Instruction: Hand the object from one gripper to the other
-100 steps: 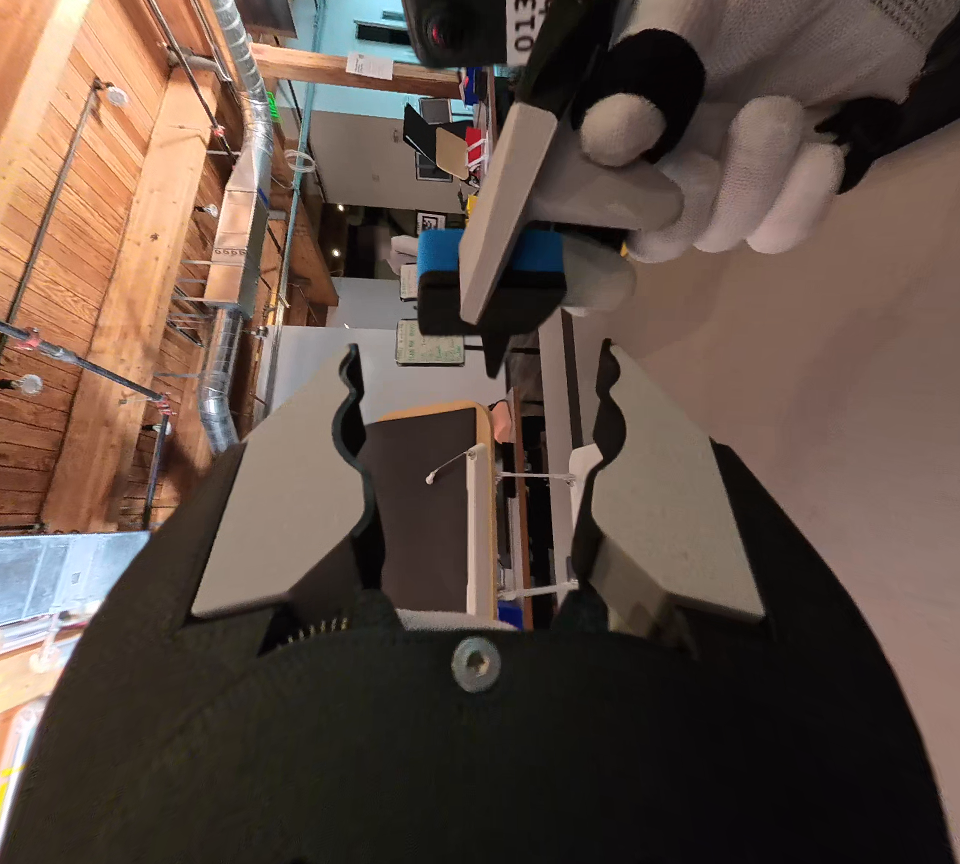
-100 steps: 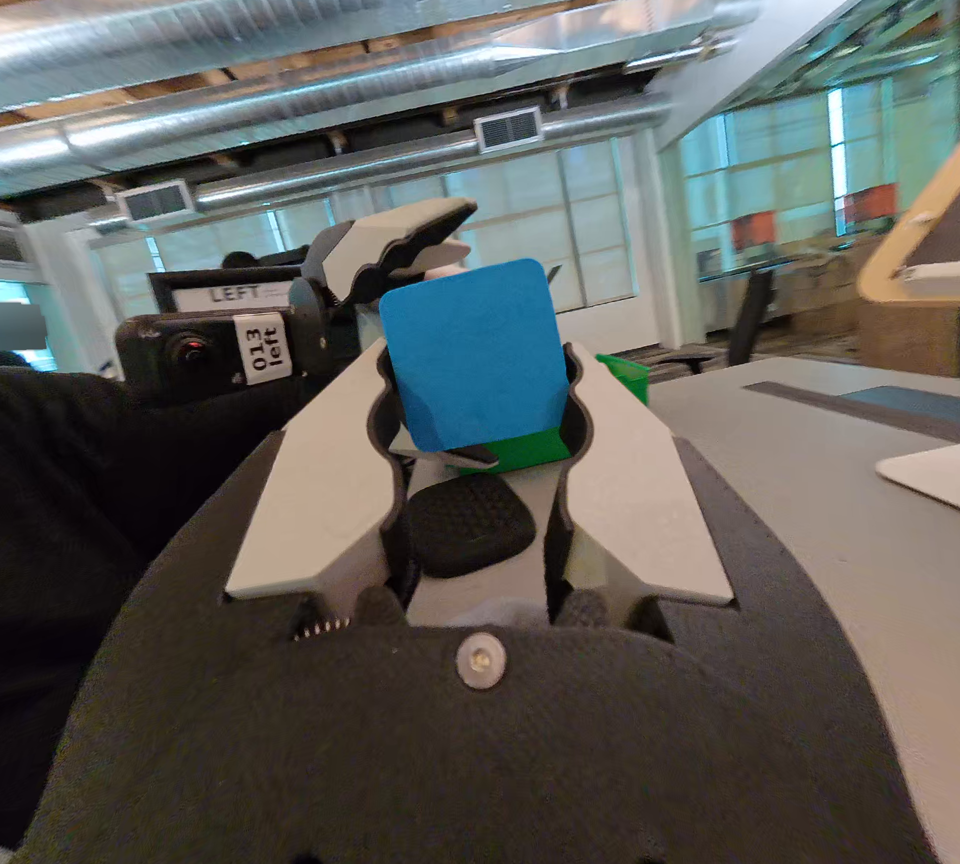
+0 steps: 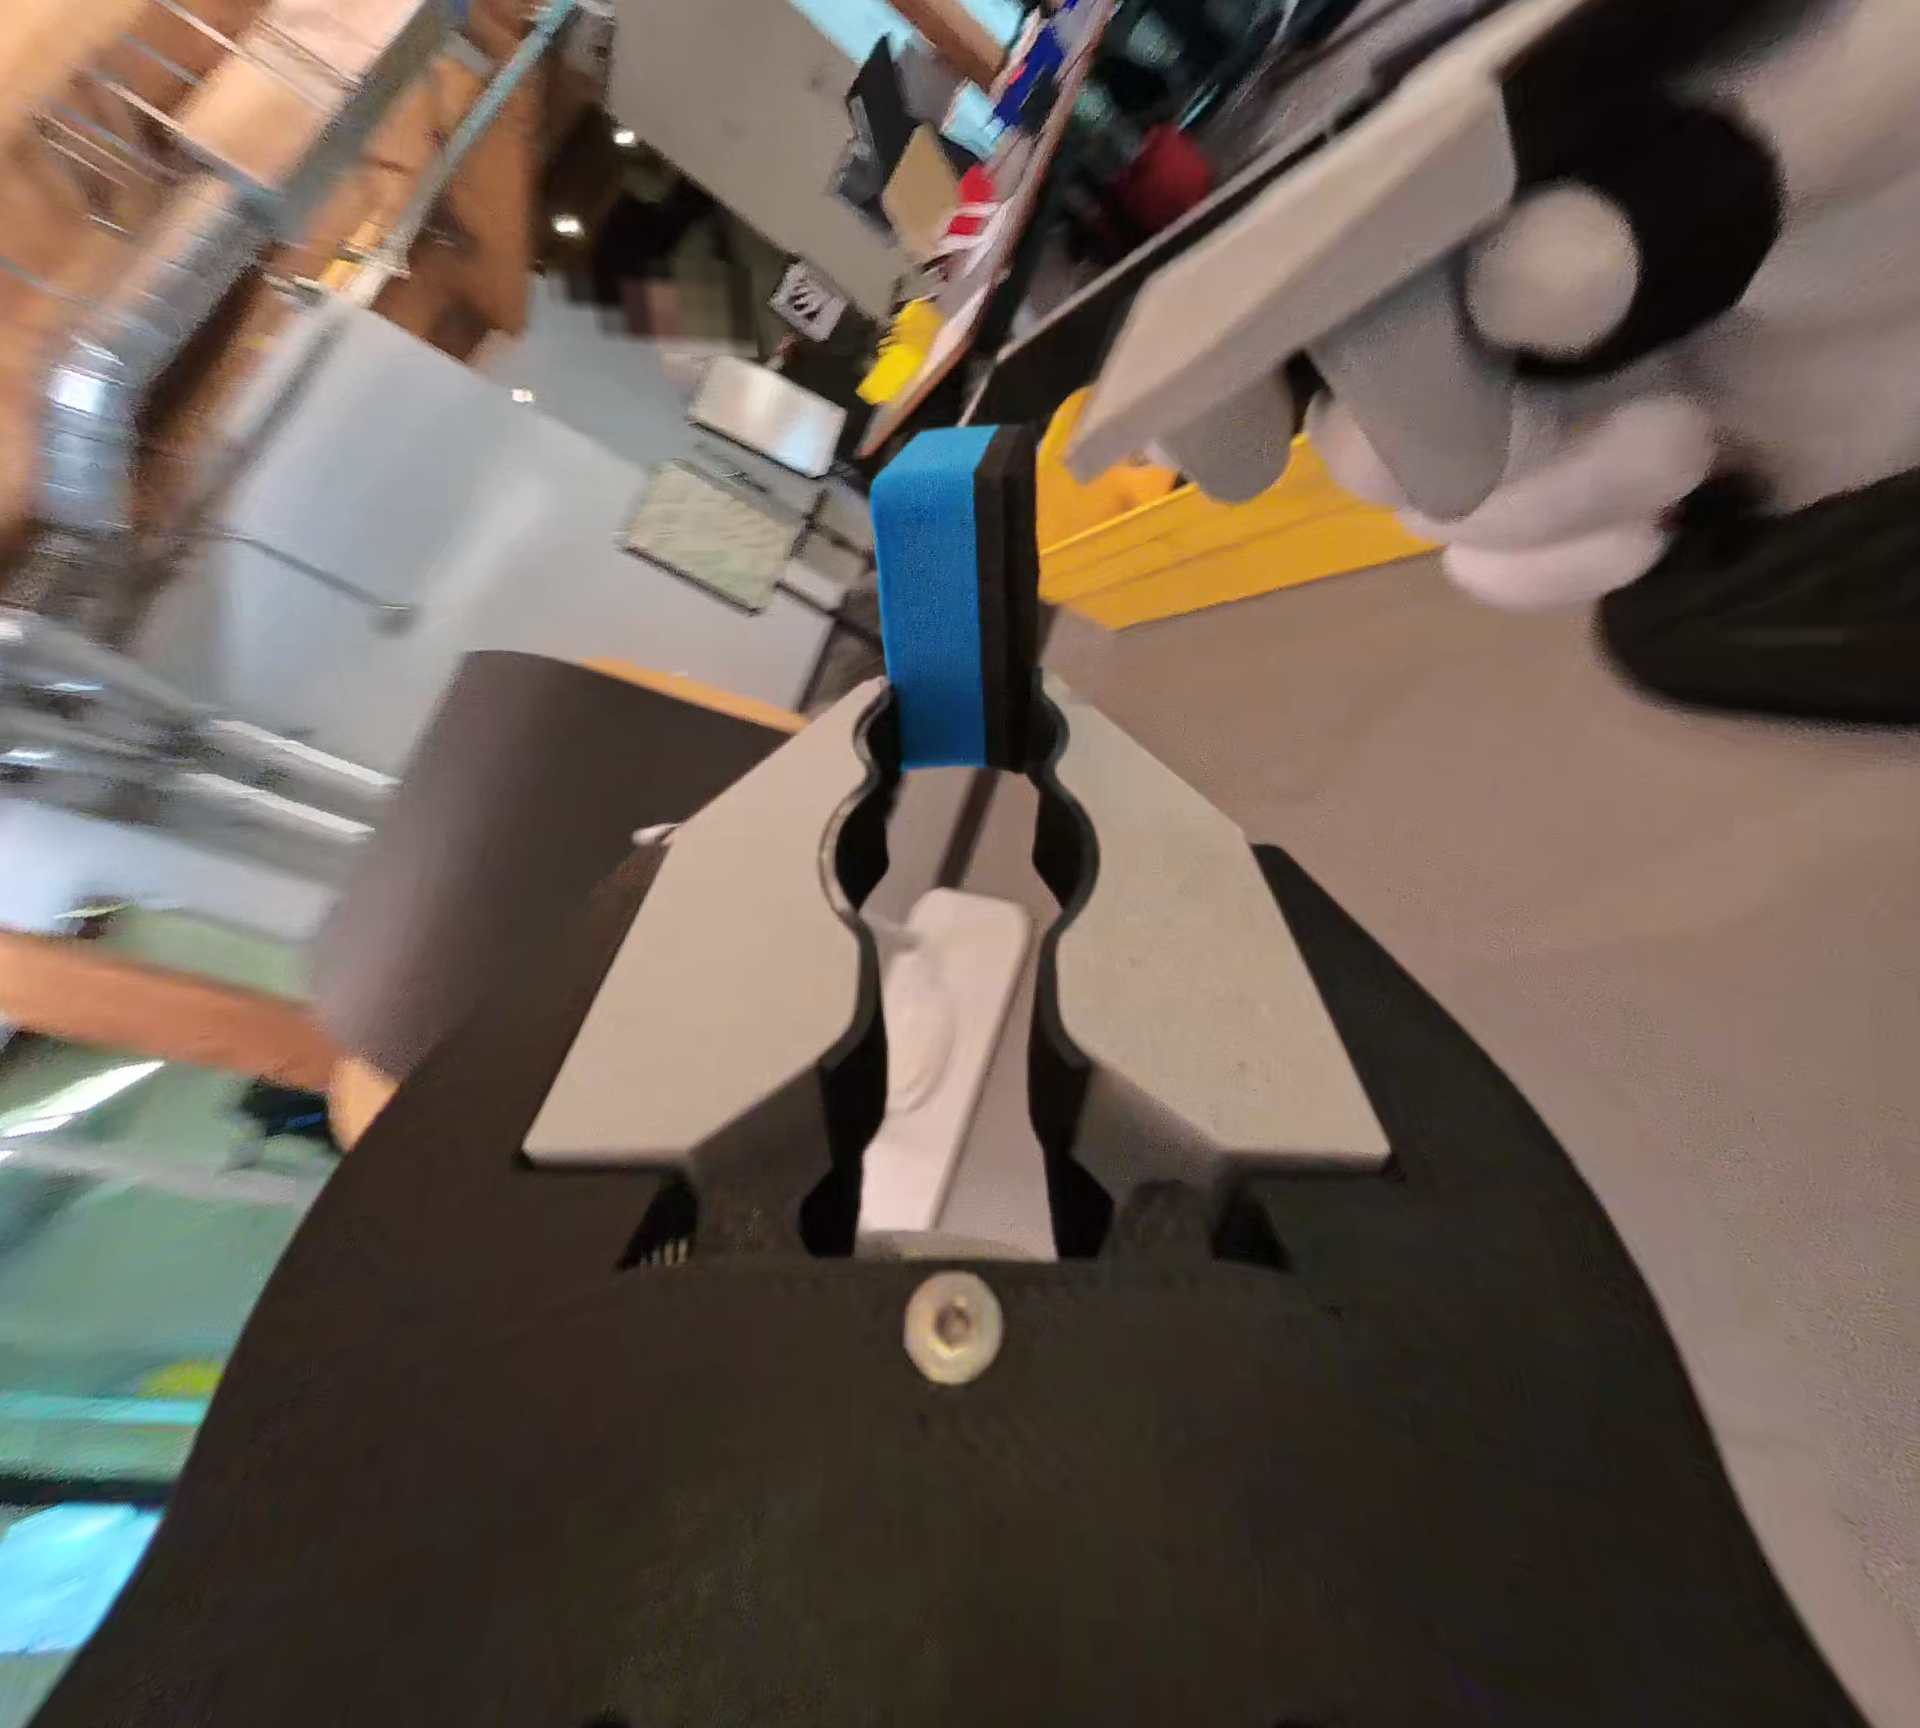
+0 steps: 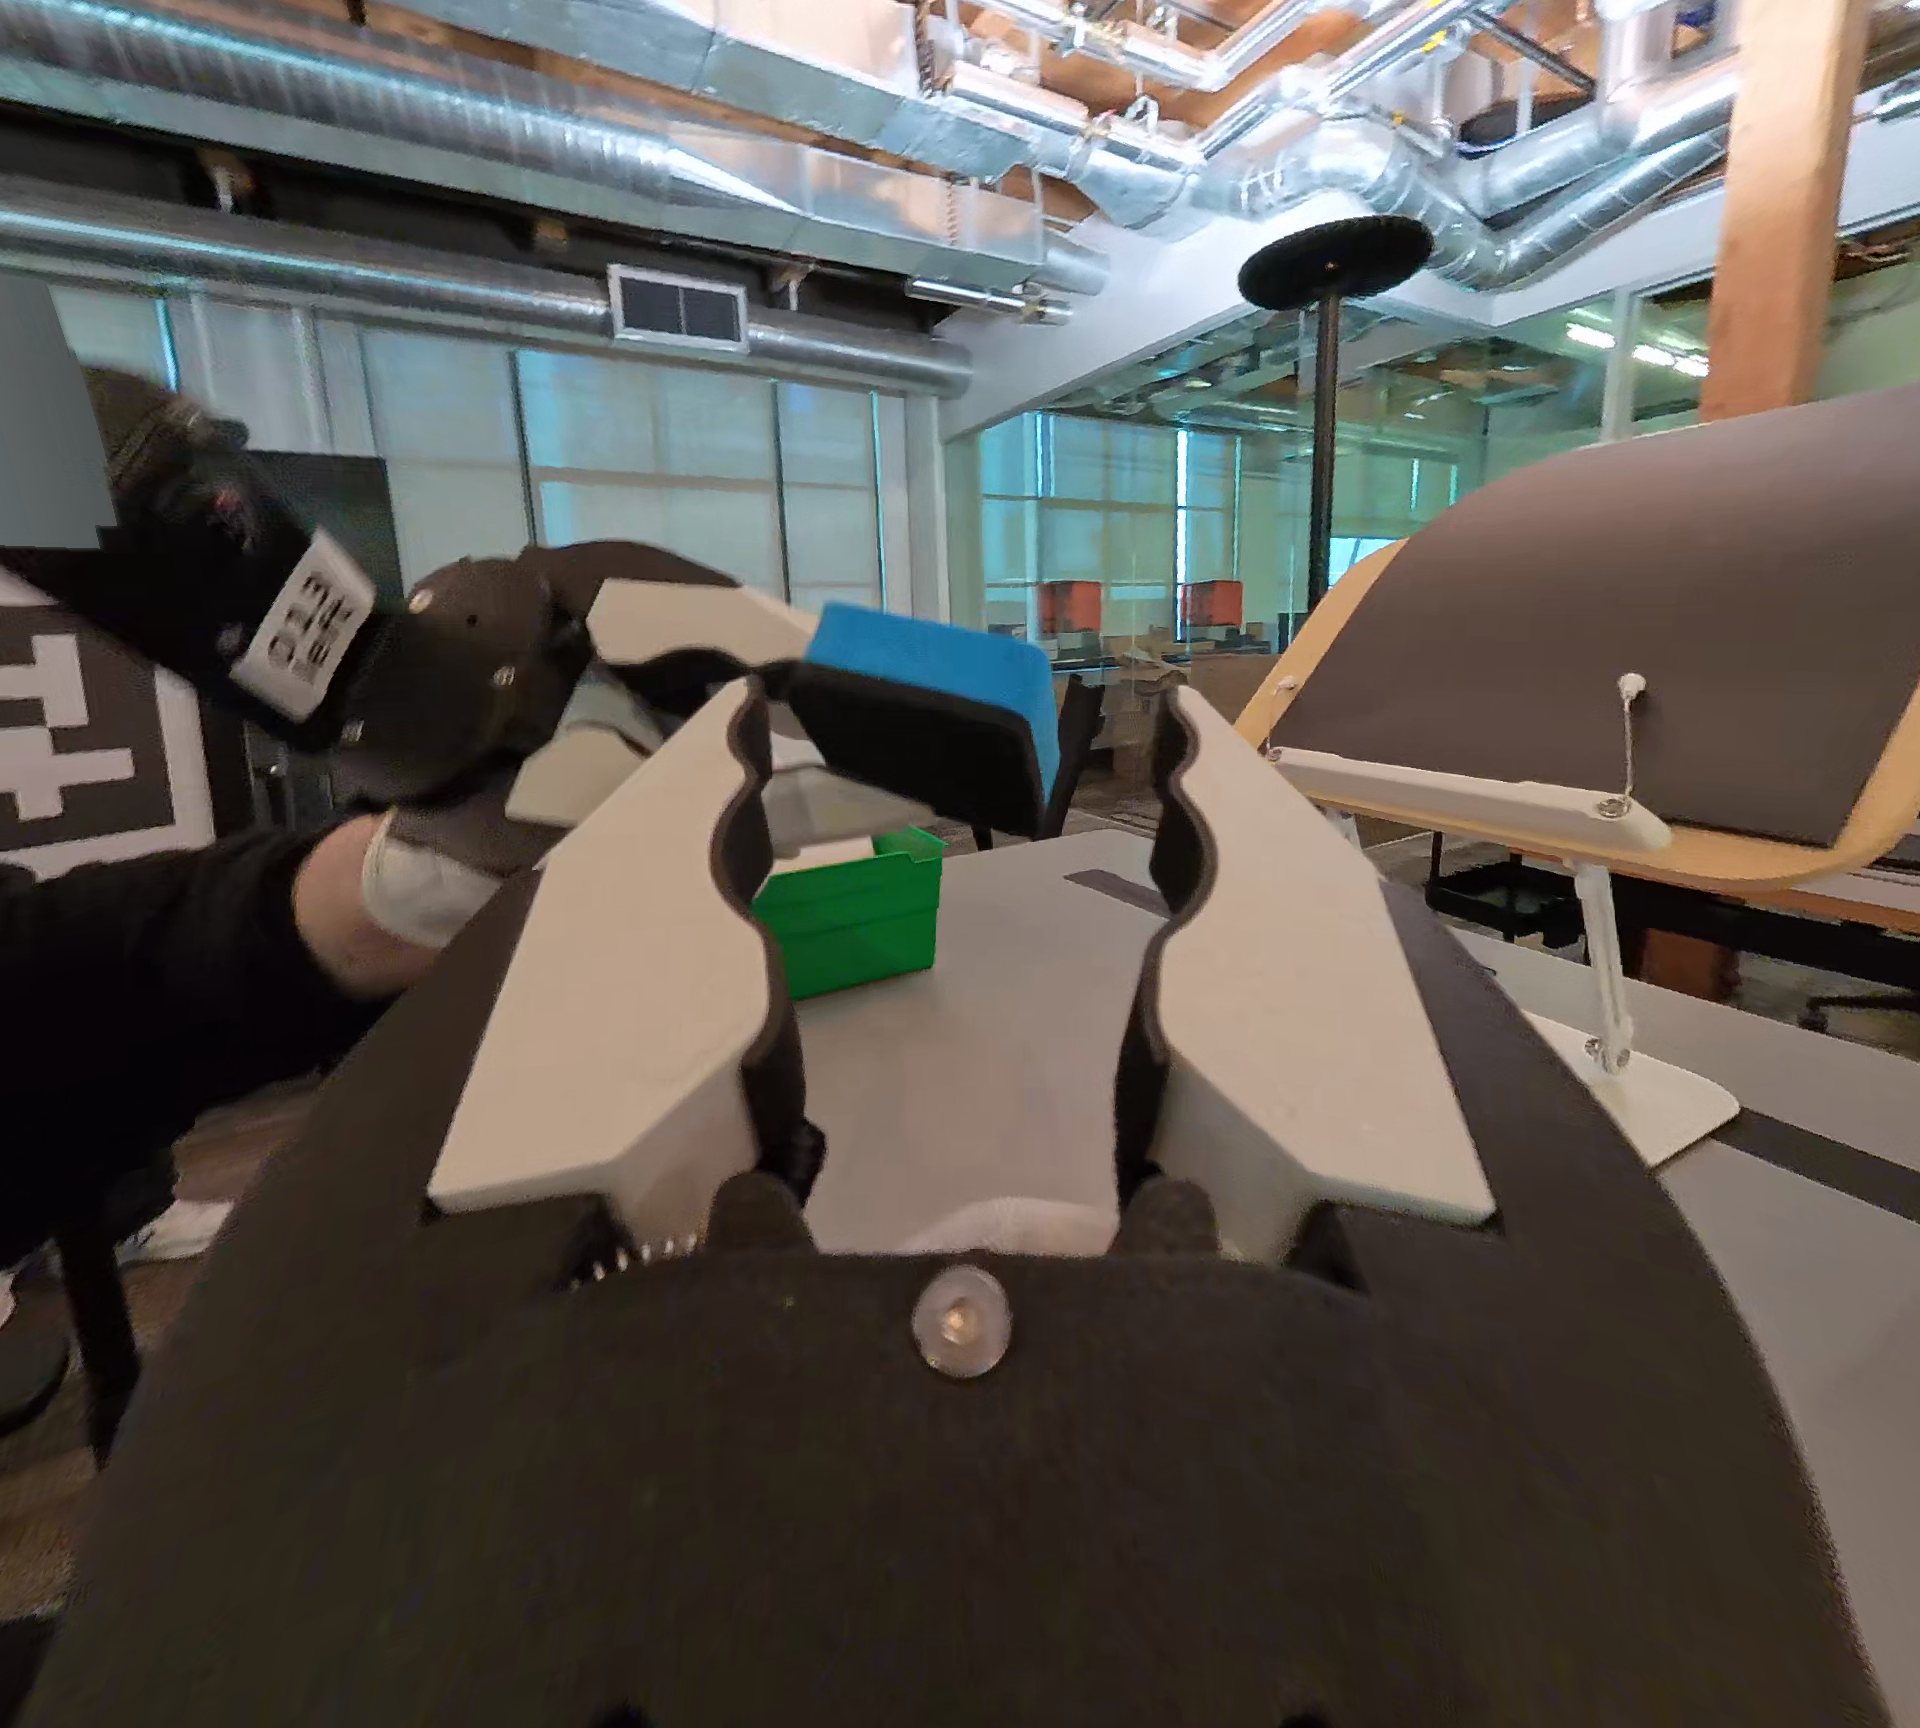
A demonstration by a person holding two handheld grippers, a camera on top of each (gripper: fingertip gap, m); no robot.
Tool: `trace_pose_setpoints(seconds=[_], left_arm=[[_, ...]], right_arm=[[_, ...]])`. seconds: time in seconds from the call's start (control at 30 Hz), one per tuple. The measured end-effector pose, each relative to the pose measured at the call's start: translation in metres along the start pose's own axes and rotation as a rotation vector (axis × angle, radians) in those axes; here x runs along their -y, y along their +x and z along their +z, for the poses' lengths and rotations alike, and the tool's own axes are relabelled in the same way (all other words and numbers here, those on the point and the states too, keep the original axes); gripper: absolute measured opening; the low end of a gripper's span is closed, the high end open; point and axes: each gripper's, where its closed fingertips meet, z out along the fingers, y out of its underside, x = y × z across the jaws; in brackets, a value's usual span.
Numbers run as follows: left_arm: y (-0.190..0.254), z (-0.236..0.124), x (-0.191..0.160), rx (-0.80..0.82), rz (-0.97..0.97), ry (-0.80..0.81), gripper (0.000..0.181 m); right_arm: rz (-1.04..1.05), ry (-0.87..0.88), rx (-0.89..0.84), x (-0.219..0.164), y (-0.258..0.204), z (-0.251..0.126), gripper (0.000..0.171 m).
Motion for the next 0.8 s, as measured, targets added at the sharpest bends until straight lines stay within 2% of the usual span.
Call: trace_pose_setpoints(seconds=[0.23, 0.3, 0.57, 0.8], left_arm=[[0.006, 0.016, 0.003, 0.171, 0.217, -0.033, 0.02], [0.005, 0.017, 0.003, 0.207, 0.268, -0.037, 0.021], [0.004, 0.017, 0.003, 0.268, 0.303, -0.043, 0.021], [0.008, 0.017, 0.001, 0.229, 0.316, -0.034, 0.021]], right_arm=[[0.001, -0.06, -0.043, -0.013, -0.004, 0.013, 0.079], [0.015, -0.038, -0.056, -0.01, -0.002, 0.013, 0.073], [0.039, -0.031, -0.11, -0.017, 0.008, 0.014, 0.058], [0.012, -0.057, -0.085, -0.021, 0.008, 0.012, 0.057]])
